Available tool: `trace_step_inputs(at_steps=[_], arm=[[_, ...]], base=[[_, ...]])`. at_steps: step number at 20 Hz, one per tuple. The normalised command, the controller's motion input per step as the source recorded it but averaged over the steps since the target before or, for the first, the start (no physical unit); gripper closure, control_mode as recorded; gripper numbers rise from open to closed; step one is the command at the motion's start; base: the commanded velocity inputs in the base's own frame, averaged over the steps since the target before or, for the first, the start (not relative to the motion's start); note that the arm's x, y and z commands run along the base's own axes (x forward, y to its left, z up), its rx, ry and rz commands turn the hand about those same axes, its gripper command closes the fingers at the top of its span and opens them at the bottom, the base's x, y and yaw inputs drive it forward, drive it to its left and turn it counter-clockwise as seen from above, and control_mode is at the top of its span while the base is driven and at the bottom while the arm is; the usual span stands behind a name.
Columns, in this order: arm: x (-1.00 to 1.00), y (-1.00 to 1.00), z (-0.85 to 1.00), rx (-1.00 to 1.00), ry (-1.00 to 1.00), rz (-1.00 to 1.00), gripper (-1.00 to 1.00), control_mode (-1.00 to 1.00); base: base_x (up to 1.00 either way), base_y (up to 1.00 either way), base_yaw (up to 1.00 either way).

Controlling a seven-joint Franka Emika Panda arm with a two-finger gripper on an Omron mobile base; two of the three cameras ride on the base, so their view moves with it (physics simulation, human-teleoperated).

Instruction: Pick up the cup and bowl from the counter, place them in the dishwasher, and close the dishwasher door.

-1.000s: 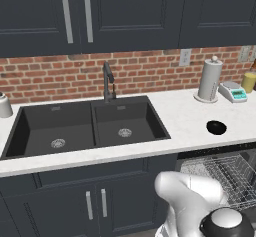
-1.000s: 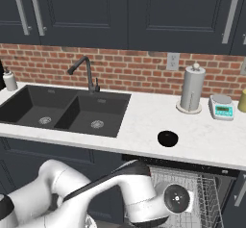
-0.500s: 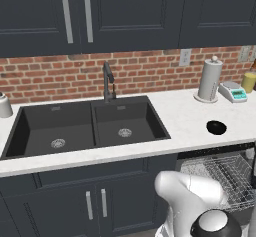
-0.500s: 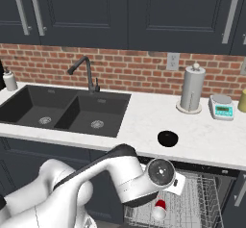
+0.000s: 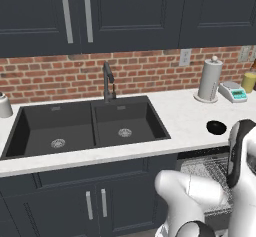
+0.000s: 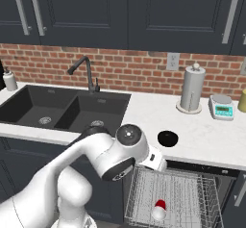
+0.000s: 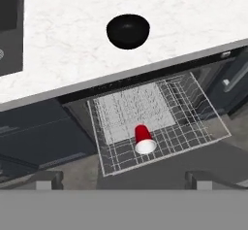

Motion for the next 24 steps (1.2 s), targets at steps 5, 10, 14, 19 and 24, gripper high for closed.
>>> trace_step_inputs(at_steps=[5, 10, 14, 19, 24], arm=[[0.21, 0.52, 0.22, -0.13, 0.09, 0.00, -1.00, -1.00], [0.55, 0.32, -0.01, -0.03, 0.08, 0.04, -1.00, -1.00], [0.82, 0.04, -0.05, 0.00, 0.05, 0.08, -1.00, -1.00], [0.81, 0.00, 0.00, 0.00, 0.16, 0.09, -1.00, -1.00], [0.59, -0.02, 0.00, 0.00, 0.17, 0.06, -1.00, -1.00]], base=[[0.00, 0.00, 0.00], [0.00, 0.00, 0.00], [0.00, 0.00, 0.00], [0.00, 0.00, 0.00], [0.00, 0.00, 0.00]])
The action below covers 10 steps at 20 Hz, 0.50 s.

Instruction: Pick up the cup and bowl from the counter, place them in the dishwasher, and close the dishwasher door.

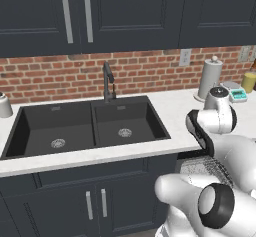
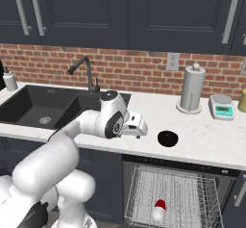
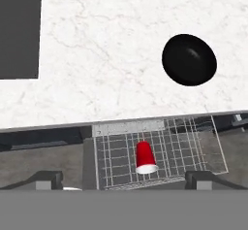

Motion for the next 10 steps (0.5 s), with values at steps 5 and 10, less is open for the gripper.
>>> trace_step_inputs(at_steps=[5, 10], arm=[[0.42, -0.07, -0.11, 0.00, 0.04, 0.01, -1.00, -1.00], [0.14, -0.39, -0.36, 0.07, -0.07, 0.00, -1.00, -1.00]], base=[[0.00, 0.00, 0.00], [0.00, 0.00, 0.00]])
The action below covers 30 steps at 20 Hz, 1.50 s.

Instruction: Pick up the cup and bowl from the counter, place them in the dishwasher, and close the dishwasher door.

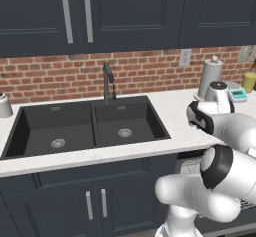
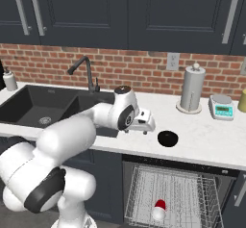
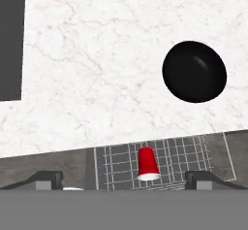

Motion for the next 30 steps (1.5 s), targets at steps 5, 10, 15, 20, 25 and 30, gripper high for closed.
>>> trace_step_inputs(at_steps=[5, 10, 15, 20, 25, 30], arm=[[0.12, -0.38, -0.31, 0.12, -0.07, 0.00, -1.00, -1.00], [0.36, -0.14, -0.13, 0.02, 0.00, 0.00, -1.00, -1.00], [0.26, -0.06, 0.00, 0.00, 0.02, 0.00, -1.00, -1.00], [0.12, -0.27, -0.07, 0.00, 0.03, -0.02, -1.00, -1.00], [0.08, -0.14, -0.11, 0.00, 0.04, -0.05, -1.00, -1.00], [0.07, -0.03, -0.15, 0.00, 0.00, -0.06, -1.00, -1.00]], base=[[0.00, 0.00, 0.00], [0.00, 0.00, 0.00], [0.00, 0.00, 0.00], [0.00, 0.00, 0.00], [0.00, 0.00, 0.00], [0.00, 0.00, 0.00]])
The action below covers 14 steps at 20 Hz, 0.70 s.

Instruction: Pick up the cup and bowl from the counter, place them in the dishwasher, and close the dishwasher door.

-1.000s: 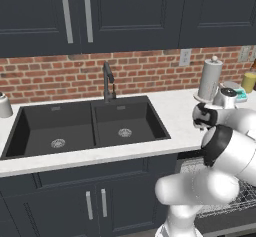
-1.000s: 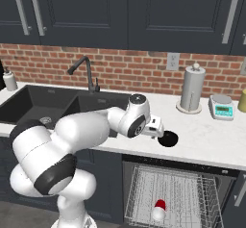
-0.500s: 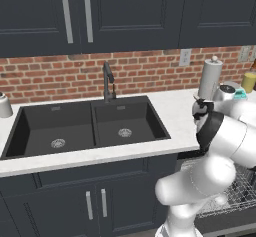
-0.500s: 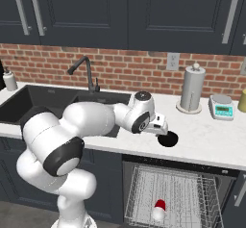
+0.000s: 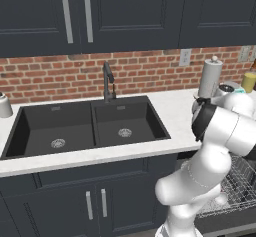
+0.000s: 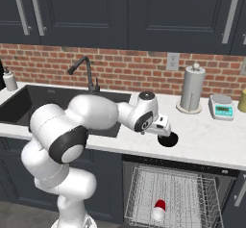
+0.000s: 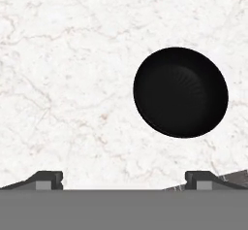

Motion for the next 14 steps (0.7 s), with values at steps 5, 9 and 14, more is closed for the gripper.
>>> trace_step_inputs(at_steps=[5, 9, 14], arm=[[0.21, -0.06, -0.24, 0.00, 0.00, -0.04, -1.00, -1.00], [0.33, -0.20, -0.21, 0.00, 0.00, -0.02, -1.00, -1.00], [0.37, -0.27, -0.17, 0.00, 0.00, -0.01, -1.00, -1.00]], base=[[0.00, 0.00, 0.00], [0.00, 0.00, 0.00], [0.00, 0.00, 0.00]])
